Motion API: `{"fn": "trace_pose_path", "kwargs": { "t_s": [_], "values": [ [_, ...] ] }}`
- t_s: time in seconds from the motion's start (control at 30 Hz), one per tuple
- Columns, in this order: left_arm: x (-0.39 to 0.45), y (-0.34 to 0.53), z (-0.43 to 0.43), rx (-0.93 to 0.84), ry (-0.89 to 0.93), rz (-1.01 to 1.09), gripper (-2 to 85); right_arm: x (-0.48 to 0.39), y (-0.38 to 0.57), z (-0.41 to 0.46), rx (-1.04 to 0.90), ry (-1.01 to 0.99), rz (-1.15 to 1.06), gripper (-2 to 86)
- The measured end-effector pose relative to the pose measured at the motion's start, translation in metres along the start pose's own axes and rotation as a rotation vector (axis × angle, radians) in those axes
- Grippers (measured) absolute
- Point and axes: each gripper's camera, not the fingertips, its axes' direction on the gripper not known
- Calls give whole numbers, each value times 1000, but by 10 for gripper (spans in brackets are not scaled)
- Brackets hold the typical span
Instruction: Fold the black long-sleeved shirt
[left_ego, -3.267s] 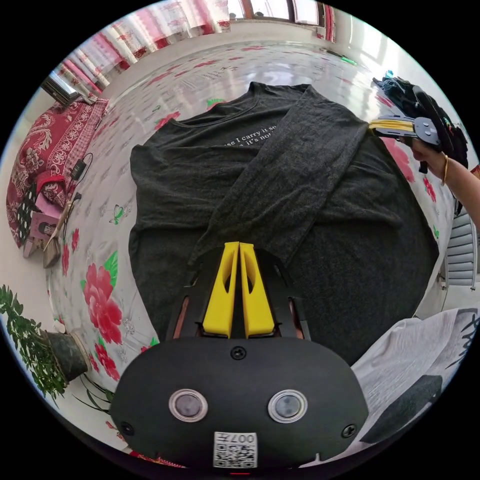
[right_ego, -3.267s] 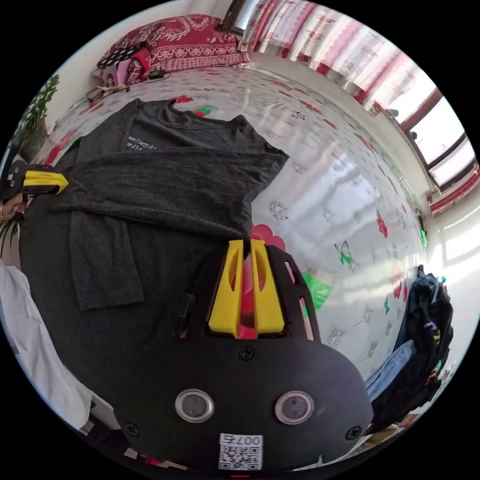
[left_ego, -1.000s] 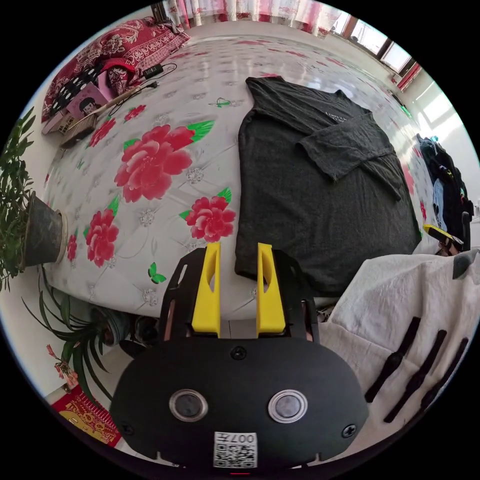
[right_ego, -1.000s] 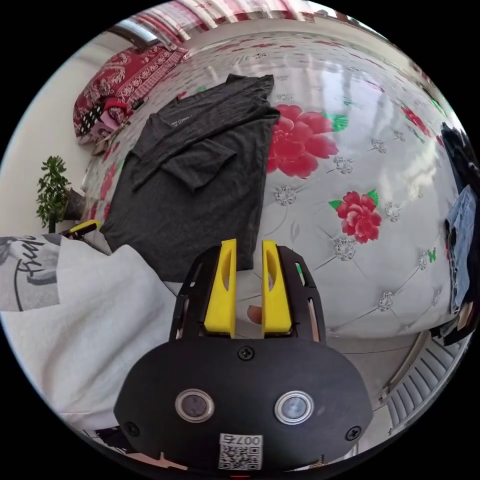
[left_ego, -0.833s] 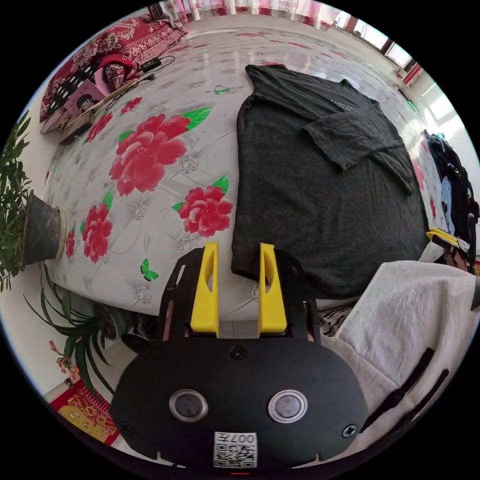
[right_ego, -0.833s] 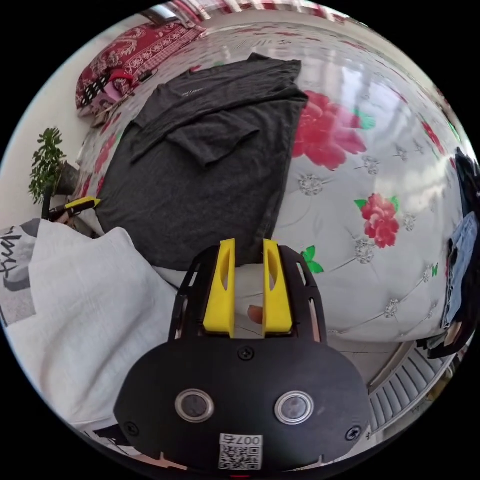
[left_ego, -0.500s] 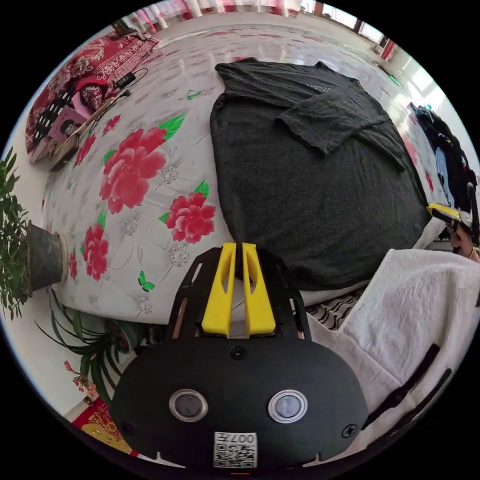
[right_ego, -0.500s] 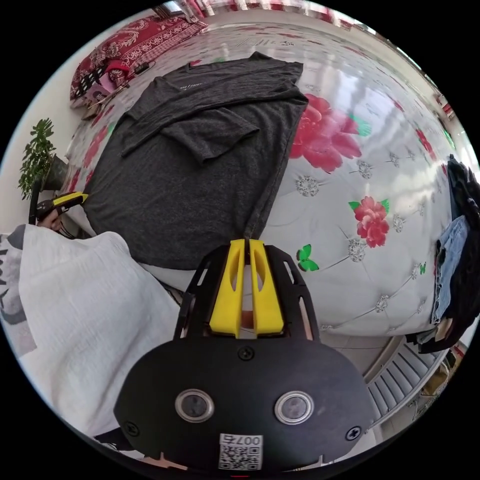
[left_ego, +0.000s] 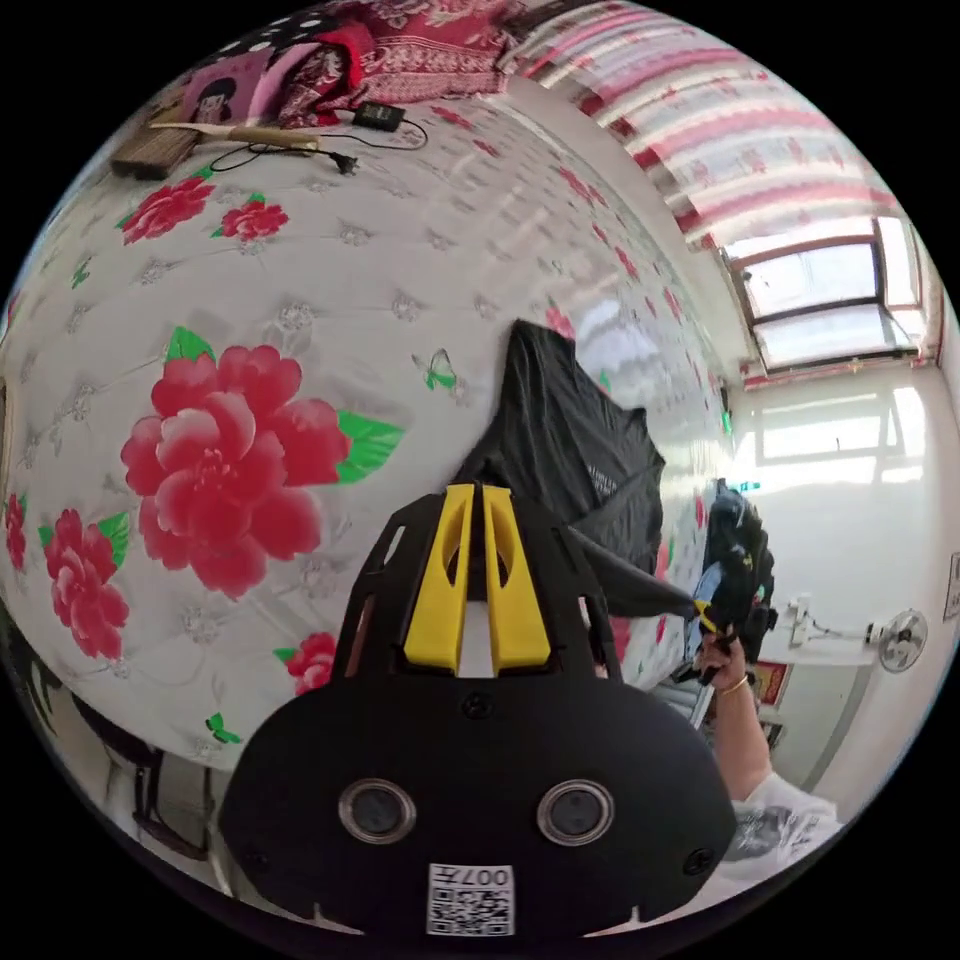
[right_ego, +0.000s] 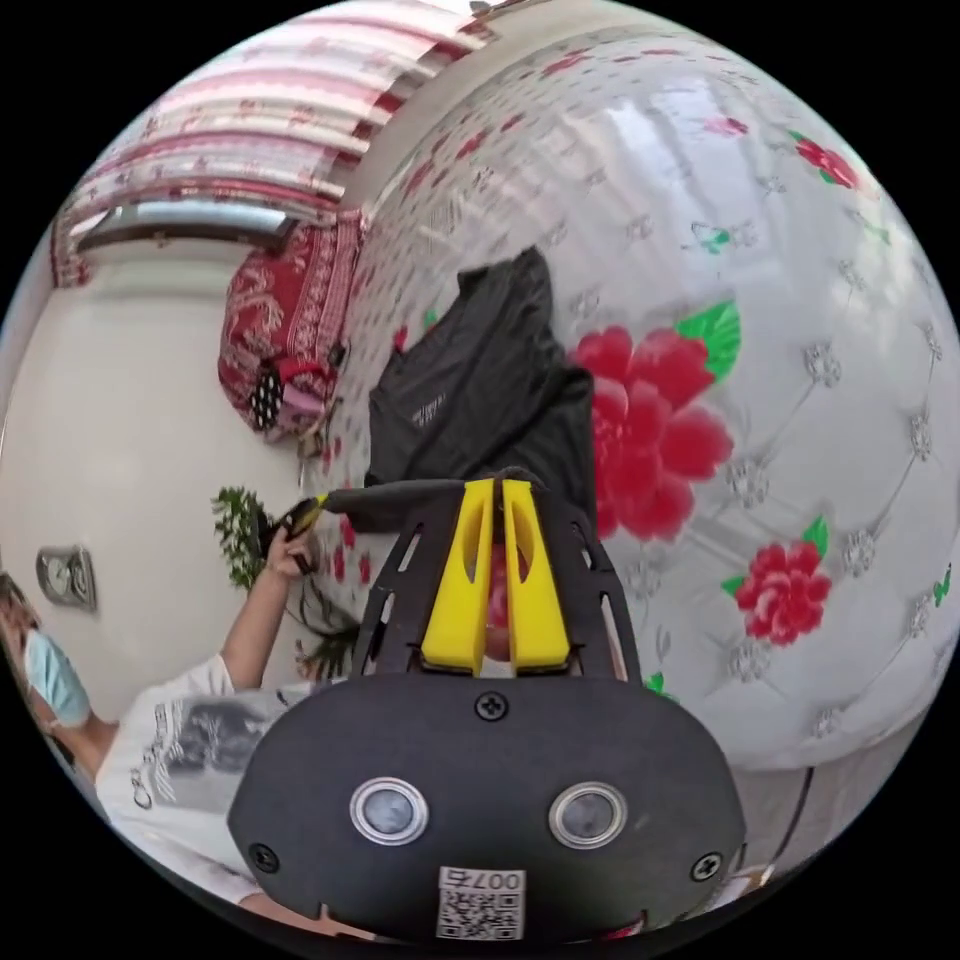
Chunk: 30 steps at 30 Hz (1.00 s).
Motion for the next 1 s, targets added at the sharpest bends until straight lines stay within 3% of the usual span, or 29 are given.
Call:
{"fn": "trace_pose_path", "kwargs": {
  "t_s": [0.1, 0.2, 0.27, 0.43, 0.57, 0.7, 0.8, 0.9, 1.0],
  "values": [
    [8, -11, 24, -36, -226, -35, 82, -8, -21, 20, 104, 126, 68, 23],
    [16, 5, 29, -12, -300, 147, 86, -27, -15, 41, 100, 250, 19, 38],
    [15, 18, 35, -33, -334, 229, 86, -43, -2, 52, 78, 331, -71, 44],
    [38, 31, 58, -92, -369, 394, 80, -131, 21, 126, -46, 595, -531, 54],
    [96, 19, 73, -66, -421, 687, 95, -174, 11, 182, -53, 861, -739, 55],
    [134, 11, 95, -126, -348, 993, 130, -176, -10, 207, -156, 863, -770, 52],
    [153, 18, 130, -225, -418, 1206, 130, -183, -14, 226, -220, 875, -878, 47],
    [161, 21, 160, -283, -483, 1299, 100, -191, -17, 249, -278, 909, -973, 30],
    [171, 3, 163, -281, -459, 1231, 64, -192, -31, 266, -345, 895, -963, 10]
  ]
}}
